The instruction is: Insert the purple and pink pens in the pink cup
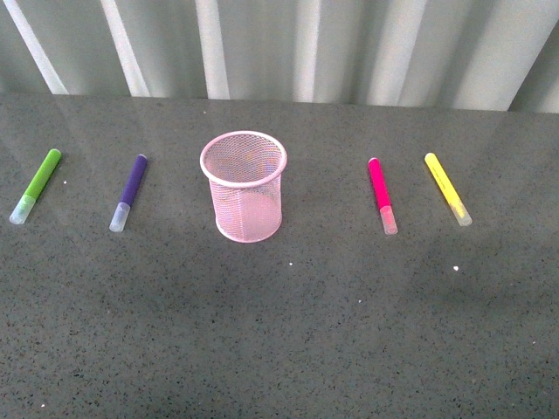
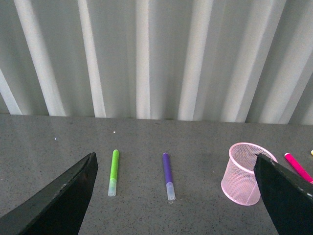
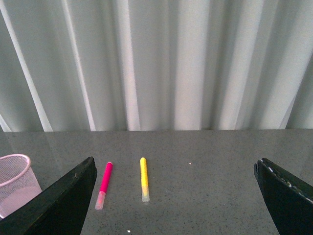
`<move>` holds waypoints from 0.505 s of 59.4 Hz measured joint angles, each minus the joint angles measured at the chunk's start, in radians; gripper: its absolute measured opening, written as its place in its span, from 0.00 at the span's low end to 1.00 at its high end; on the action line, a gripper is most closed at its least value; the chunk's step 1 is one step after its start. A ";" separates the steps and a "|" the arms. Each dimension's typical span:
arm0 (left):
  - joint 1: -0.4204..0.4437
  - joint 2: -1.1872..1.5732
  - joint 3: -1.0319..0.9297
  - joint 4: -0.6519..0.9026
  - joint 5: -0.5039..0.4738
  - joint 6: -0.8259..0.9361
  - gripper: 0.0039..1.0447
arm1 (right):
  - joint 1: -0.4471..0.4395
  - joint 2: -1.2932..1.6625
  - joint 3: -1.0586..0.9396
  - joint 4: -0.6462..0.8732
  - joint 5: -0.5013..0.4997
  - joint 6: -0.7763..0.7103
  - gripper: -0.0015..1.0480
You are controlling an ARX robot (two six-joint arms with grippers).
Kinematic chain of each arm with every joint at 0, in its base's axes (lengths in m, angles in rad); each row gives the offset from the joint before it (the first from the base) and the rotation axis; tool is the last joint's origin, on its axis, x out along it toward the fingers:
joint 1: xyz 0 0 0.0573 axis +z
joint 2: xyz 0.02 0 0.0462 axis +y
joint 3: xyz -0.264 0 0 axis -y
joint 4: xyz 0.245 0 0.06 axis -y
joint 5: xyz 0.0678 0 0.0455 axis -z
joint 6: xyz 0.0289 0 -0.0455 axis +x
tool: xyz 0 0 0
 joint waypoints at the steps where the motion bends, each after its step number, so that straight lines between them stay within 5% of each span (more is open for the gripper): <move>1: 0.000 0.000 0.000 0.000 0.000 0.000 0.94 | 0.000 0.000 0.000 0.000 0.000 0.000 0.93; 30: 0.000 0.000 0.000 0.000 0.000 0.000 0.94 | 0.000 0.000 0.000 0.000 0.000 0.000 0.93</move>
